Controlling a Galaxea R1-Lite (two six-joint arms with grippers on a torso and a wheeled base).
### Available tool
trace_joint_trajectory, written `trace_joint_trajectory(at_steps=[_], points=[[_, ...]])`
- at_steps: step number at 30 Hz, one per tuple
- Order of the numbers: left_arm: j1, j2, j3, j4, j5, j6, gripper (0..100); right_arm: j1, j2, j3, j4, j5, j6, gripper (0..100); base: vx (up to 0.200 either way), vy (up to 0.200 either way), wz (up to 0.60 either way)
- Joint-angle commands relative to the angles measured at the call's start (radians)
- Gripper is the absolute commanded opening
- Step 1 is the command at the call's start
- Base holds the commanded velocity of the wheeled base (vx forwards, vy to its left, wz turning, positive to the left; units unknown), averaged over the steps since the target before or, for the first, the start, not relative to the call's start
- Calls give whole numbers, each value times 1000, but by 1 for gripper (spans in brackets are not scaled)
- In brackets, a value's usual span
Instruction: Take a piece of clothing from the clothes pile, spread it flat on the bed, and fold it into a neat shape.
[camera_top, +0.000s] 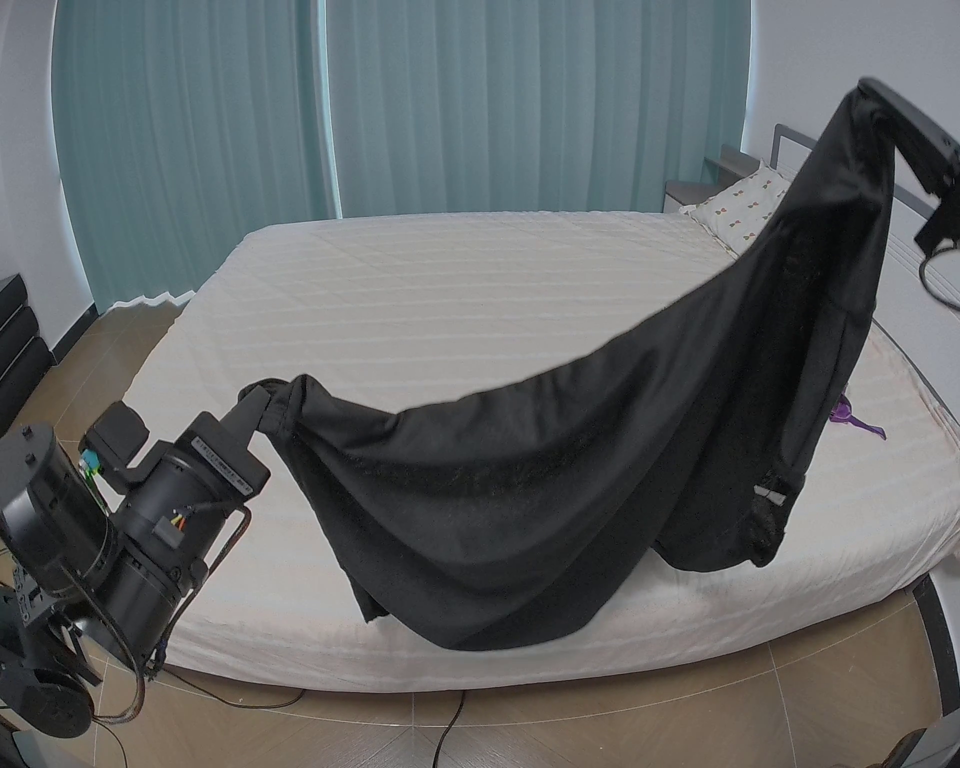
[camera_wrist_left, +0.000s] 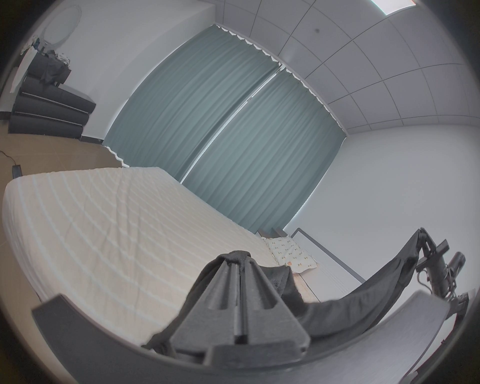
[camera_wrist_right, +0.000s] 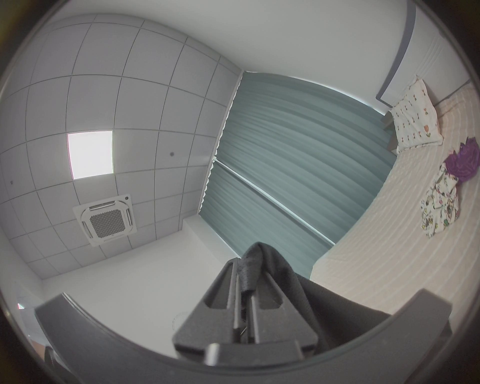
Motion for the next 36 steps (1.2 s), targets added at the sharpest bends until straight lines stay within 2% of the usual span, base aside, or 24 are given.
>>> trace_joint_trajectory(at_steps=[1, 9, 13, 16, 20, 26, 36], points=[[41, -7, -173, 105, 2, 43, 0, -180, 233, -350, 197, 47, 94, 0, 0, 0, 0], [121, 131, -226, 106, -3, 41, 0, -189, 430, -381, 231, 45, 61, 0, 0, 0, 0], [176, 203, -260, 106, -9, 37, 0, -205, 549, -368, 222, 30, 17, 0, 0, 0, 0], [184, 231, -262, 106, -9, 35, 0, -205, 592, -365, 219, 11, 12, 0, 0, 0, 0], [232, 297, -280, 106, -24, 20, 0, -200, 652, -376, 210, -9, 6, 0, 0, 0, 0], [273, 361, -306, 106, -52, 9, 0, -191, 701, -372, 118, -25, 5, 0, 200, 0, 0], [316, 478, -391, 109, -53, 9, 0, -183, 738, -381, 112, -29, 5, 0, 200, 0, 0]])
